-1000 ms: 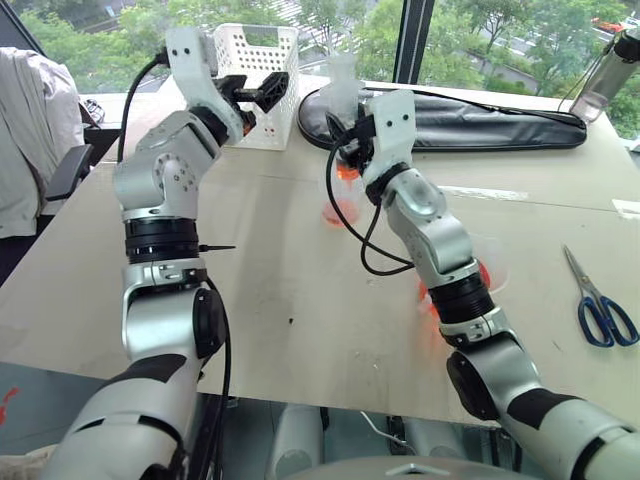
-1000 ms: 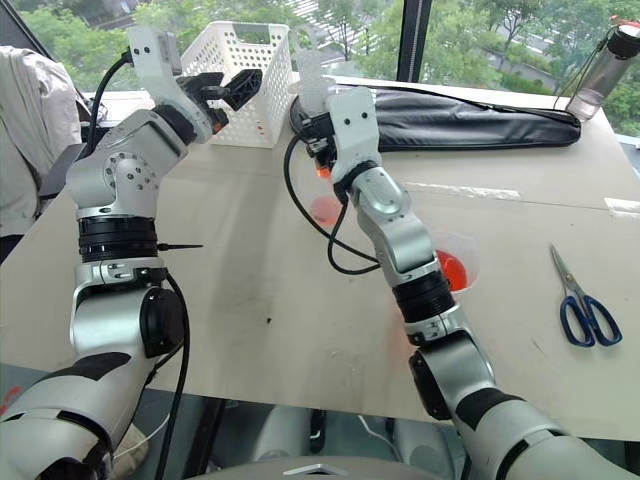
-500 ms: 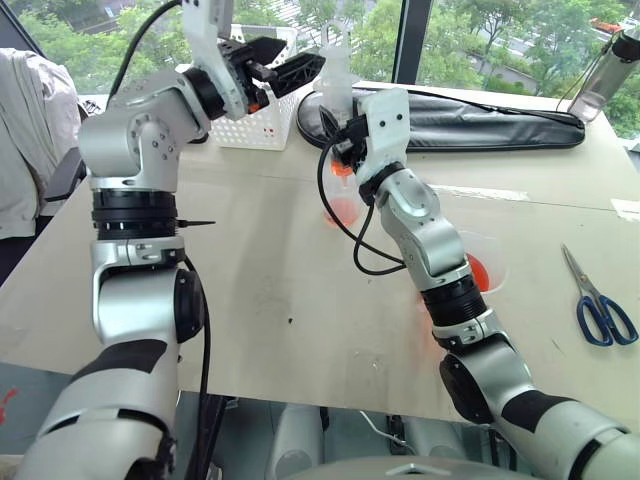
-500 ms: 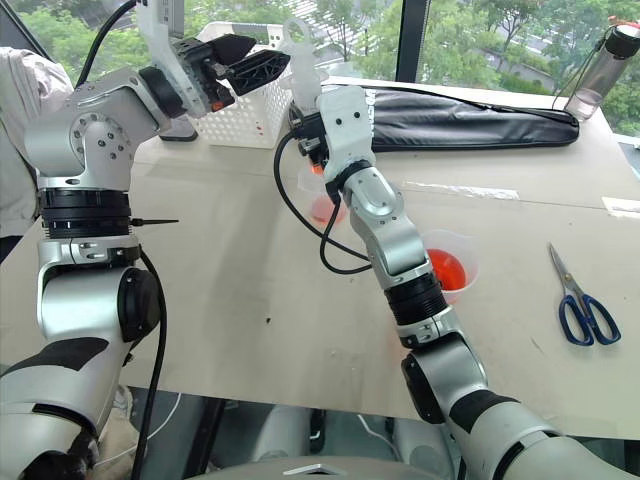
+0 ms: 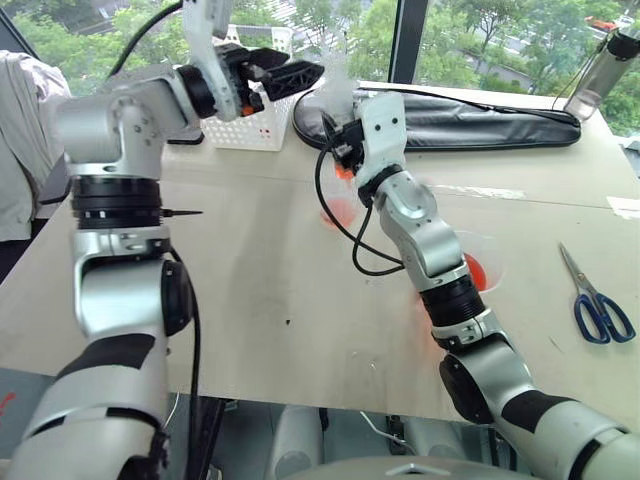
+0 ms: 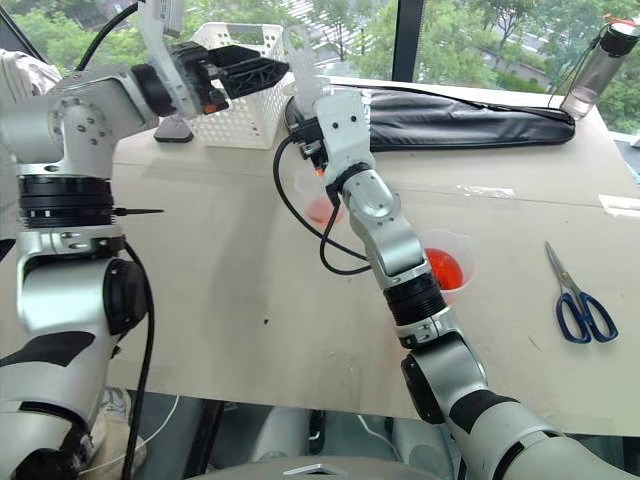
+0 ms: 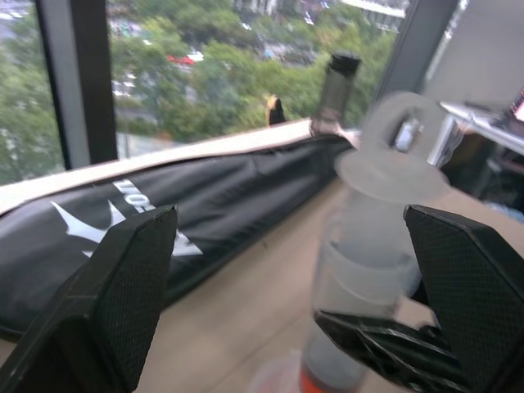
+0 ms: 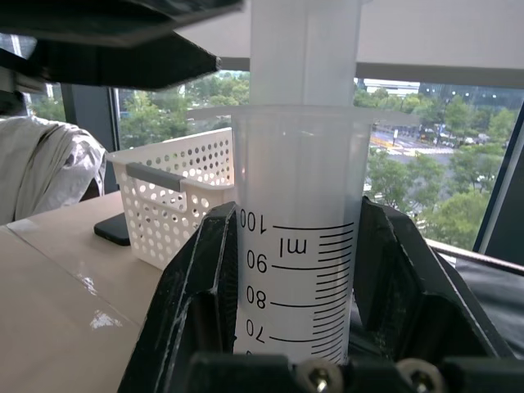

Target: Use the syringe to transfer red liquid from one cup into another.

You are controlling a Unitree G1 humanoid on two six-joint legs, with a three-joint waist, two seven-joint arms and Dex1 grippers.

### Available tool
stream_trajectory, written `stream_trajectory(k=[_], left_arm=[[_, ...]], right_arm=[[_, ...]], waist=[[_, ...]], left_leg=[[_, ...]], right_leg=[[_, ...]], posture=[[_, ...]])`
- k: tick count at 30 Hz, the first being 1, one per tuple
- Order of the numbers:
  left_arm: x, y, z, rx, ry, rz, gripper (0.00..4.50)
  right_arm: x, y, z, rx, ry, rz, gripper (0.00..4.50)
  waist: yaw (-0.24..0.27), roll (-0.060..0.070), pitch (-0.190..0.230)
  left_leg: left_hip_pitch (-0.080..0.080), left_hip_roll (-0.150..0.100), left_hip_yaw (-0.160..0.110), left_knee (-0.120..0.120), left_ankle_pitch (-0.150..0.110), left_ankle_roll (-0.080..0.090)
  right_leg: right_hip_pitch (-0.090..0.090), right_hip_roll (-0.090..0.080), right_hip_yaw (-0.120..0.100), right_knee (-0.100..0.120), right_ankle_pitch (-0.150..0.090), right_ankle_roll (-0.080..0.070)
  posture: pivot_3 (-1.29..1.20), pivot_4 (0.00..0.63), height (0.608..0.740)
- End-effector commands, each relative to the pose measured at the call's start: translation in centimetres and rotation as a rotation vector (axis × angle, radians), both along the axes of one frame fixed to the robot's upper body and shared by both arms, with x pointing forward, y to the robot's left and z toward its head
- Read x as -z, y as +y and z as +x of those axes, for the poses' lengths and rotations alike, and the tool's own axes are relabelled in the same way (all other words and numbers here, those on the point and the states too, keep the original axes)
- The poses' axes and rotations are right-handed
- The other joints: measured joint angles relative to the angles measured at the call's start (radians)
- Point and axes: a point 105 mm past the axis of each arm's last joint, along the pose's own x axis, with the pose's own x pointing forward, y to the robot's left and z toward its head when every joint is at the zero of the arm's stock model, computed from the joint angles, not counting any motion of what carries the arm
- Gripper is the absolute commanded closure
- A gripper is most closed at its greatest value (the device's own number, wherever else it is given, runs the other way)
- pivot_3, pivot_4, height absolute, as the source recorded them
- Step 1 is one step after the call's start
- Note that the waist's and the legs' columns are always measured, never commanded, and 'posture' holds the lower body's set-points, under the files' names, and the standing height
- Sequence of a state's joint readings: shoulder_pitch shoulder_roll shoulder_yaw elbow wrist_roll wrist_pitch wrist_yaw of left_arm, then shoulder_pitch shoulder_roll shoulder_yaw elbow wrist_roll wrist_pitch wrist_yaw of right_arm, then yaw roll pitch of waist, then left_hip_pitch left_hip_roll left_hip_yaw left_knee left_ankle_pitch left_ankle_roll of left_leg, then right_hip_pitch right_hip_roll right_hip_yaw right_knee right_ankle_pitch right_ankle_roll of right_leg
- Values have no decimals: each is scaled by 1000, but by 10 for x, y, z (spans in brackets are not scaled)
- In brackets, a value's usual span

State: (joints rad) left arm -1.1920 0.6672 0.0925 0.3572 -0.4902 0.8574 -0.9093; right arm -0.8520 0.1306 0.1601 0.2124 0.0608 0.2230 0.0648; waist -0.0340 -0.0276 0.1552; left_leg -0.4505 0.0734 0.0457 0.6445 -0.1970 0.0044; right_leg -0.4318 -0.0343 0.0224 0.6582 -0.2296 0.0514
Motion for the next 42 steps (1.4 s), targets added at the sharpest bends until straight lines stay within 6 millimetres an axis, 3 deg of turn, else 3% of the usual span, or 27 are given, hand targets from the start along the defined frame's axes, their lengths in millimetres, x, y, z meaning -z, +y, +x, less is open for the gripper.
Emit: stream_trajectory(k=[1,7,12,20,23,30,32,42], left_arm=[[-12,5,-16,33,-57,64,0],[-24,5,-14,21,-79,35,0],[-31,-4,7,-71,-101,-22,0],[-34,-15,22,-120,-132,-48,0],[-34,-21,25,-122,-148,-34,764],[-33,-31,23,-80,-161,-21,3957],[-35,-35,20,-53,-177,-25,4492],[-45,-45,1,34,-286,0,4500]], right_arm=[[-24,13,-13,-42,-59,51,3004],[-26,15,-14,-51,-62,53,3004],[-26,19,-16,-64,-69,43,3004],[-26,22,-18,-71,-80,38,3005],[-27,24,-20,-80,-89,42,3005],[-29,26,-22,-93,-98,50,3005],[-28,28,-22,-100,-97,50,3005],[-23,42,-23,-156,-84,37,3005]], waist=[[-3,0,0],[-3,0,0],[0,0,0],[-6,0,0],[-5,0,0],[-5,0,0],[-5,0,0],[-5,0,0]], left_leg=[[0,0,0,0,0,0],[0,0,0,1,0,0],[0,0,0,2,0,0],[0,0,0,2,0,0],[0,0,0,2,0,0],[0,0,0,2,0,0],[0,0,0,2,0,0],[0,0,0,2,0,0]], right_leg=[[0,0,0,0,0,0],[0,0,0,1,0,0],[0,0,0,1,0,0],[0,0,0,1,0,0],[0,0,0,1,0,0],[0,0,0,1,0,0],[0,0,0,1,0,0],[0,0,1,2,0,0]], posture=[[0,150,724],[0,150,724],[0,150,724],[0,150,724],[0,150,724],[0,150,724],[0,150,724],[0,150,724]])
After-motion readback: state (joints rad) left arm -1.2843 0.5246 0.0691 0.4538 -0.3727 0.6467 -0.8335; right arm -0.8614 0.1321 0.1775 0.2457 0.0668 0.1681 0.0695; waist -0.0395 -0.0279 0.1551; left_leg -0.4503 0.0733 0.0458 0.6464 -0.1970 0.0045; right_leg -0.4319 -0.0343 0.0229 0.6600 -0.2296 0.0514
